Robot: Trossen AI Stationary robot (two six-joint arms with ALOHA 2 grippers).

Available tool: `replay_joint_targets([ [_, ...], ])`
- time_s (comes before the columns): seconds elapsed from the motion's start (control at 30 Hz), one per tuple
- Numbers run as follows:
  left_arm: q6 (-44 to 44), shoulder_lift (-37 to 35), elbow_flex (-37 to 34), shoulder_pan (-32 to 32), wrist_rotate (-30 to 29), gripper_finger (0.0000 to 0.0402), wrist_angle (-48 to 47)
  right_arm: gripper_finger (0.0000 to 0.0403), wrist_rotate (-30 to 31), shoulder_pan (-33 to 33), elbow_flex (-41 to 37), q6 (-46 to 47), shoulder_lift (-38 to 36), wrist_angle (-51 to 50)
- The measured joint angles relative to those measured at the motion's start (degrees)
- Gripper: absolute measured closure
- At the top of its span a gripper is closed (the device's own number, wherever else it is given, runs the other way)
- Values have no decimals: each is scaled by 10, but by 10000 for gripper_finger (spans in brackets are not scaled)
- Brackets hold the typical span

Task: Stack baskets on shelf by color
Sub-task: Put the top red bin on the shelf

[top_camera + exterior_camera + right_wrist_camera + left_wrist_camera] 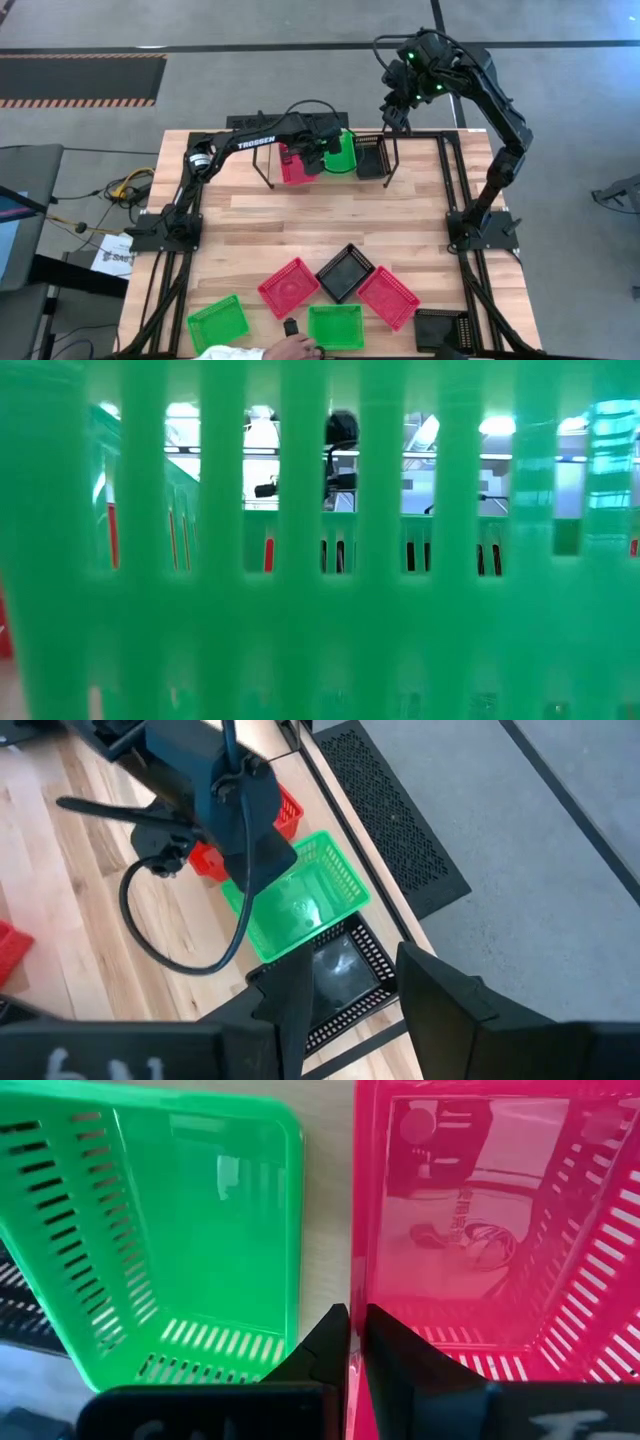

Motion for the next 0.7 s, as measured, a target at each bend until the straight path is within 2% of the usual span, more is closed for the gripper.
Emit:
replay_joint_targets([
  [0.3,-34,0,0,1,3,387,10,240,0,0,0,-2,0,-2],
  [0.4,-43,0,0,1,27,362,12,240,0,0,0,-2,0,-2],
  [0.53,-44,0,0,0,26,318,12,240,0,0,0,-2,0,-2],
  [0.6,-44,0,0,0,16,300,11,240,0,0,0,-2,0,-2],
  [0.7,-44,0,0,0,-29,283,11,240,1,0,0,-2,0,-4],
])
